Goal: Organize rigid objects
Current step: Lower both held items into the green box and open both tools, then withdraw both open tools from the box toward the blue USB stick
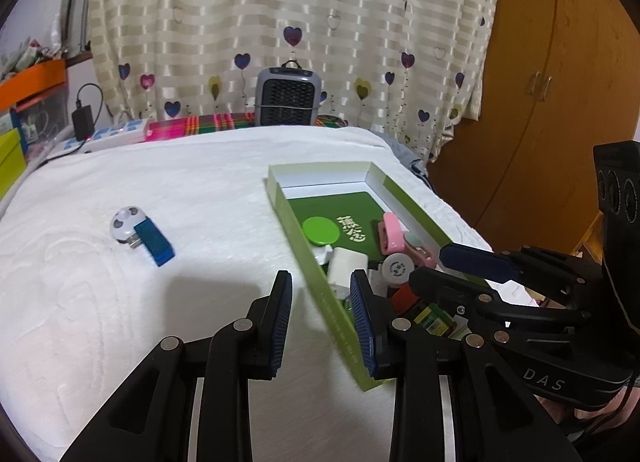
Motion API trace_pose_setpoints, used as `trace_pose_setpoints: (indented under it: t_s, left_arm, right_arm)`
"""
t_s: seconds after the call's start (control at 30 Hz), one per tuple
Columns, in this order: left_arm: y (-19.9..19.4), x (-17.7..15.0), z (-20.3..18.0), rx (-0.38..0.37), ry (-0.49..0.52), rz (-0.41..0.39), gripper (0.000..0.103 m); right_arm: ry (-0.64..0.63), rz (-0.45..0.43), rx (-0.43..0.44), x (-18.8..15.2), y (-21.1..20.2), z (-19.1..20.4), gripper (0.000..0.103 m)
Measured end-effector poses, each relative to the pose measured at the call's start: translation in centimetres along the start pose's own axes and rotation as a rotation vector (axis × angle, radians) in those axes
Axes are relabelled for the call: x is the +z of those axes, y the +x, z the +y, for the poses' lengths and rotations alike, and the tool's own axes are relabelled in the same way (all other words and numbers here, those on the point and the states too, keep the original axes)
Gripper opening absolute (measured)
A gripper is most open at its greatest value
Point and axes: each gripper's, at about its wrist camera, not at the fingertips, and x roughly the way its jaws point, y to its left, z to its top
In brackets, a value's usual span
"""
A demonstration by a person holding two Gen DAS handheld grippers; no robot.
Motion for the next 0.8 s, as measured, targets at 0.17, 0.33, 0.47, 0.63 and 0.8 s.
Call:
trace_pose_setpoints:
  t_s: [0.17, 0.33, 0.47, 0.63, 0.8]
  left_arm:
    - [-0.6, -0.2, 0.9, 0.015, -0.01, -0.005, 0.029]
    - [-1.2, -0.5, 2.3, 0.034, -0.026, -0.008, 0.029]
    - [-1.4, -0.6, 3.7, 0.054, -0.046, -0.003, 0.029]
    - [-1.8, -0.6, 5.3, 0.08, -0.056, -0.005, 0.029]
    - [-2.1, -0.3, 7.5, 0.117, -0.08, -0.007, 0.029]
  right_arm:
    - [-0.012, 0.005, 0.005, 0.0, 0.1, 1.0, 0.039]
    - [-0.018, 0.003, 0.019, 0.3, 0.3, 1.8, 0.039]
    - [-0.023, -0.002, 0.035, 0.6, 0.6, 2.5, 0.04]
    - [-0.054, -0.012, 0.067, 1.1, 1.2, 4.0, 0.04]
    - [-0.09, -0.009, 0.09, 1.7, 1.9, 5.3, 0.04]
